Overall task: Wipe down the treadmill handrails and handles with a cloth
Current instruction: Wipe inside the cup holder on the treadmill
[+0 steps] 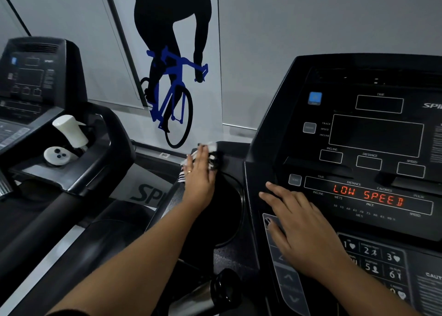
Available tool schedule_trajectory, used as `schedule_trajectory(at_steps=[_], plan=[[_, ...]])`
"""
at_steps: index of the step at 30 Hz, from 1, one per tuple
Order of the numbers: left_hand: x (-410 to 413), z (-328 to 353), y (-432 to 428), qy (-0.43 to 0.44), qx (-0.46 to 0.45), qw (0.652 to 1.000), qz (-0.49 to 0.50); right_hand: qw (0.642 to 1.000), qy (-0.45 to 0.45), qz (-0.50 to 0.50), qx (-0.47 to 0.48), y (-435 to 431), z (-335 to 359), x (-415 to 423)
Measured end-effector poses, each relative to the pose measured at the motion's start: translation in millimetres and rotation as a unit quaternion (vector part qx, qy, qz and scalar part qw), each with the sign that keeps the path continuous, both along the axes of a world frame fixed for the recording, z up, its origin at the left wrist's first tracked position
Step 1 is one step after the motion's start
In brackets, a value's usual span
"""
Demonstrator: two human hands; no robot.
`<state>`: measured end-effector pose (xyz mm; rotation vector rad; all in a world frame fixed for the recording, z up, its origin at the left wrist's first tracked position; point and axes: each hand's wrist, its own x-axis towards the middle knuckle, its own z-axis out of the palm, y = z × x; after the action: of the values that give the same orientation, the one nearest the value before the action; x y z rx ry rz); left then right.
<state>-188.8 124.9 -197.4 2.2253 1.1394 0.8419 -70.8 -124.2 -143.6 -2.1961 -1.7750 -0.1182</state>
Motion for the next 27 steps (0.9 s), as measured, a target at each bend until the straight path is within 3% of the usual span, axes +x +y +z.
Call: schedule_trajectory(at_steps=[4, 8, 12, 19, 21, 27], plan=[[-24, -4, 25, 0.018, -0.067, 0.996, 0.053, 1.000, -0.002, 0.001, 0.000, 1, -1, 0], [-34, -7, 23, 0.069, -0.071, 0.992, 0.081, 1.000, -0.002, -0.001, 0.001, 1, 0, 1], [-4, 3, 9, 0.039, 0.014, 0.999, 0.010, 1.000, -0.006, 0.001, -0.004, 3, 1, 1], [30, 21, -3, 0.160, 0.185, 0.962, -0.118, 1.000, -0.003, 0.005, -0.012, 1, -1, 0], [26, 20, 8, 0.149, 0.176, 0.967, -0.112, 1.000, -0.001, 0.006, -0.010, 0, -1, 0], [18, 22, 19, 0.056, 0.038, 0.998, -0.001, 1.000, -0.005, 0.003, -0.008, 0, 0, 1]])
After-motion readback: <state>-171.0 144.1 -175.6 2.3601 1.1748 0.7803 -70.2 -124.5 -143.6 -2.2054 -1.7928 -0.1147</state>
